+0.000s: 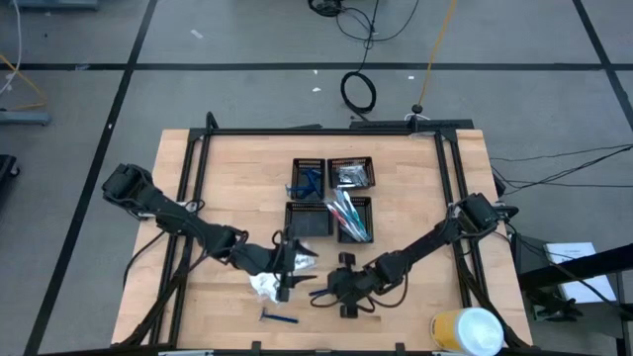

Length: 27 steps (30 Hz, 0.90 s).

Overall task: Pick & Place Travel size toiletries
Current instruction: Put the blue razor into the top left black bin

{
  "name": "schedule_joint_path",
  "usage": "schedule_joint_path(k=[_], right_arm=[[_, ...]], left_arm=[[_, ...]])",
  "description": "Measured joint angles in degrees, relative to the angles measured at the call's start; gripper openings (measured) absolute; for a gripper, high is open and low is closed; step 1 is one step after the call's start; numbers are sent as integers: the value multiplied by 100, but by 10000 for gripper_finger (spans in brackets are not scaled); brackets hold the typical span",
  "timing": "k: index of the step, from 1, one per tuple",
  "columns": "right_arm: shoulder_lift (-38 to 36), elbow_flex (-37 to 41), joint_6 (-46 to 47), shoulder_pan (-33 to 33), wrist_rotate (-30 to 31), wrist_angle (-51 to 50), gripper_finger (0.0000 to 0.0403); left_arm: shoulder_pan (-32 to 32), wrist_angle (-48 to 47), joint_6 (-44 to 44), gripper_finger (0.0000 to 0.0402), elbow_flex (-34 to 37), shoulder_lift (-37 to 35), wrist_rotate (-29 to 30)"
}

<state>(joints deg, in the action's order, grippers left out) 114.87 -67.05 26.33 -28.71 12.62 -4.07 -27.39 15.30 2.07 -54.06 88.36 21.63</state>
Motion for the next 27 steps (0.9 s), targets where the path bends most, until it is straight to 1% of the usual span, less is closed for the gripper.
schedule_joint_path(k=[5,6,11,15,18,21,25,27], right_arm=[[2,42,-38,9,-15,-58,32],[2,42,-73,12,-35,-67,22],[-42,52,-139,24,-166,-36,21],[-416,87,-357,-67,3,-250,20],[-937,96,-628,-167,388,-320,20],[-1572,124,-838,-279,1064,-460,20],[-2310,561,-1149,-392,2032,-248,20],[-2690,924,-1262,-429,2454,251,20]], left_arm=[[-119,-41,114,239,1,0,8],[-126,-52,113,239,0,0,8],[-128,-62,145,239,2,0,8],[-125,-116,131,239,2,0,6],[-115,-197,122,239,2,0,6],[-78,-194,122,239,7,0,66],[18,-189,115,239,7,0,96],[71,-191,109,239,7,0,96]])
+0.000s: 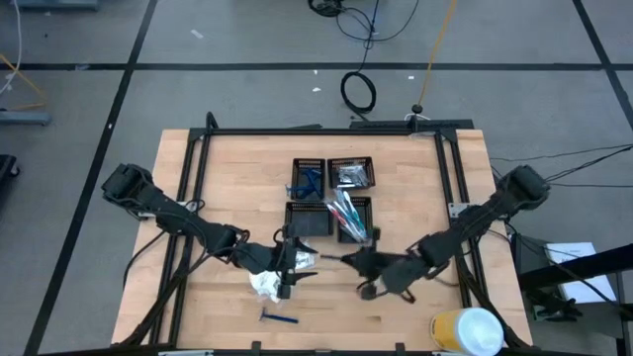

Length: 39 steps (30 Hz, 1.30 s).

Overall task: Pick & Place Travel size toiletries
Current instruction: Put the blue razor into the top left black bin

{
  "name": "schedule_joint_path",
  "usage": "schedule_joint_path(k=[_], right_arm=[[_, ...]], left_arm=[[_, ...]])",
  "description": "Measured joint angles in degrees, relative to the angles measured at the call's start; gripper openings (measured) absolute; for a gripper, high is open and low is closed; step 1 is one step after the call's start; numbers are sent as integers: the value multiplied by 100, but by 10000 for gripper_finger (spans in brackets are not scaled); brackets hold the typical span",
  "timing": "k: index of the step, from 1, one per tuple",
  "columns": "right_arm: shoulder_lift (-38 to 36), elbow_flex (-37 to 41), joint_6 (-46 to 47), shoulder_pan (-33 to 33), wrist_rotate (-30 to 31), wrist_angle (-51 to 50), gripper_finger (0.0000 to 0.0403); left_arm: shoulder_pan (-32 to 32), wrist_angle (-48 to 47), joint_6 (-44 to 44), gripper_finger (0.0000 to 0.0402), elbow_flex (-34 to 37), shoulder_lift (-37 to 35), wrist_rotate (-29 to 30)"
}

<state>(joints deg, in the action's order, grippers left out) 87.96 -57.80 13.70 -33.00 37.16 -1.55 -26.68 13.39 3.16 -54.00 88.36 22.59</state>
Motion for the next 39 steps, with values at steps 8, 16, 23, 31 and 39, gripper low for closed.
schedule_joint_path(k=[8,16,23,31,39], right_arm=[[-1093,2016,-1006,243,783,3122,19],[-1081,3545,-2242,1041,-221,7087,19],[-981,3650,-2243,1687,-1181,7348,19],[-981,3650,-2398,2007,-1502,7376,19],[-984,3650,-2239,2265,-2103,7465,19]], left_arm=[[336,54,-432,239,0,0,4],[1071,554,-373,239,0,3,6],[1734,1989,-382,239,2,565,-373],[2090,3420,-660,239,9,1005,-1306],[2285,3639,-566,239,9,1005,-1423]])
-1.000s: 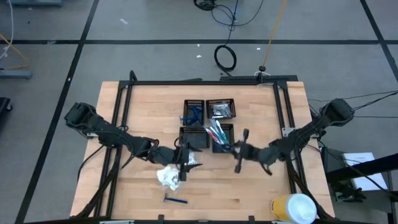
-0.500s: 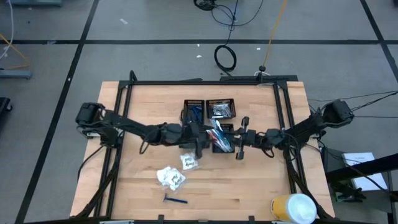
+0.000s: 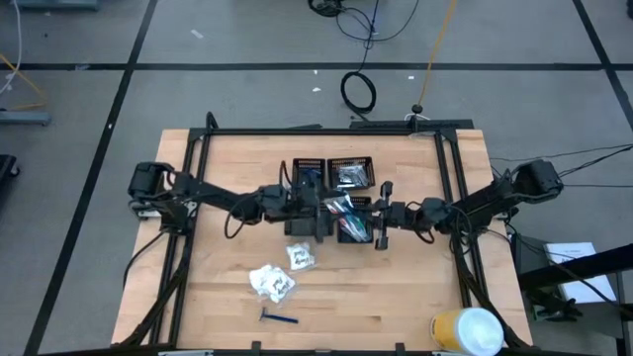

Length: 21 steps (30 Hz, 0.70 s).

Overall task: Pick & Place Travel size toiletries
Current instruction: Put the blue razor into the top left black bin

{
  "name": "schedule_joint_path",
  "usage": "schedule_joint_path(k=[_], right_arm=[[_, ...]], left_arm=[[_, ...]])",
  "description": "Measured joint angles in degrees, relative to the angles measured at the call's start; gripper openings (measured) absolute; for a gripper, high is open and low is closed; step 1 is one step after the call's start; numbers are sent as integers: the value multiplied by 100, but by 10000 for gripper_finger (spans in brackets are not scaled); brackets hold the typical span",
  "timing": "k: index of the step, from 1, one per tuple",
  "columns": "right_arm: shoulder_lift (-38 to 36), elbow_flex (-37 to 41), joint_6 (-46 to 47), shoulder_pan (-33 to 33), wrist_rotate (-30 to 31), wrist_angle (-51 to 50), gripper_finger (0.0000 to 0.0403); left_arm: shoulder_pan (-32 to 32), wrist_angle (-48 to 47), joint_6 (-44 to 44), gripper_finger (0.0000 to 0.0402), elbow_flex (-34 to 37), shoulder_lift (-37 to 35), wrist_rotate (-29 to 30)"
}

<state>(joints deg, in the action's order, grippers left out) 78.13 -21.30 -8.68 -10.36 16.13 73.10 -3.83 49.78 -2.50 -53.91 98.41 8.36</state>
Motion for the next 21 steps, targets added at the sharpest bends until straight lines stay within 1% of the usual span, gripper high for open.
schedule_joint_path(k=[2,5,10,13,21], right_arm=[[0,0,47,23,6,-2,19],[0,-2,45,22,3,-2,19],[0,-2,48,20,3,22,19],[0,-4,48,16,-1,24,19],[0,-7,50,16,1,39,19]], left_arm=[[52,-16,26,239,0,2,-71],[104,111,47,239,-1,0,-332],[126,119,109,239,-2,2,-346],[131,150,178,239,-2,0,-530],[120,142,349,239,-2,2,-553]])
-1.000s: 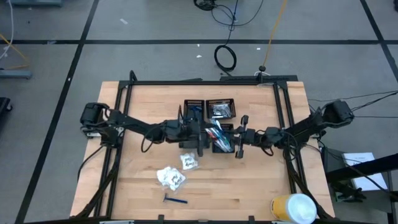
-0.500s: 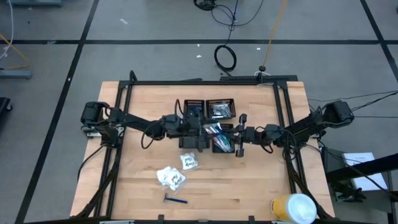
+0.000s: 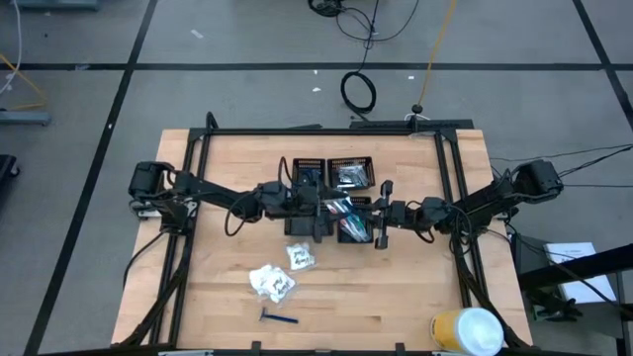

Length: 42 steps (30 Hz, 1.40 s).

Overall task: Pick & Place Travel size toiletries
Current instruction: Put the blue razor into the top left black bin

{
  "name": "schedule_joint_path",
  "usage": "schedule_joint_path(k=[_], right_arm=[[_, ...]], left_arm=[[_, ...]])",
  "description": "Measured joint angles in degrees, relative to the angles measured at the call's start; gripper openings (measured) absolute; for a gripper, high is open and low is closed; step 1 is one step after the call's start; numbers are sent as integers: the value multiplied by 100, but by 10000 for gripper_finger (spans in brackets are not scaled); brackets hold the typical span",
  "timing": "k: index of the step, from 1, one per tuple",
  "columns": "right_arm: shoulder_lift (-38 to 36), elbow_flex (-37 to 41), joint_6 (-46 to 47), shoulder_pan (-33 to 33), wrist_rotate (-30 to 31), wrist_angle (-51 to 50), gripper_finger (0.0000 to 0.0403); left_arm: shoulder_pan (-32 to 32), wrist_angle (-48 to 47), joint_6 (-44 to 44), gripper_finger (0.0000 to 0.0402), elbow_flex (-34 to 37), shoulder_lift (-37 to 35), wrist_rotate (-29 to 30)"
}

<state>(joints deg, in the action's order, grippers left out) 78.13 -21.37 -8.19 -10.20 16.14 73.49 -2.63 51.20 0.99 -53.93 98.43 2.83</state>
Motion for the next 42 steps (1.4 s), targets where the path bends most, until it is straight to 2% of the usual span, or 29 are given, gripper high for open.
schedule_joint_path(k=[7,14,16,18,21,24,26,32,35,39,42], right_arm=[[0,0,0,-2,0,1,19],[0,-2,2,-2,0,-2,19],[0,-1,0,-2,0,0,19],[0,0,0,-2,0,0,19],[0,0,2,-2,7,-2,19],[0,0,4,0,20,-11,20],[-6,-2,23,-2,22,-11,27],[-9,-4,286,0,-42,-240,74],[-9,-4,302,7,-247,-272,112],[-17,-4,314,8,-208,-377,171],[-103,-4,344,-47,-33,-510,212]], left_arm=[[15,819,64,239,-26,500,109],[50,895,-61,237,-31,509,153],[59,898,-70,225,-31,498,153],[70,895,-70,197,-31,497,151],[79,872,-85,129,-31,497,144],[124,886,-84,42,-31,497,-184],[172,896,-34,17,-31,497,-404],[174,840,53,12,-28,497,-93],[208,801,63,12,-28,497,41],[278,448,-40,11,-29,421,224],[287,-97,-410,10,-31,151,799]])
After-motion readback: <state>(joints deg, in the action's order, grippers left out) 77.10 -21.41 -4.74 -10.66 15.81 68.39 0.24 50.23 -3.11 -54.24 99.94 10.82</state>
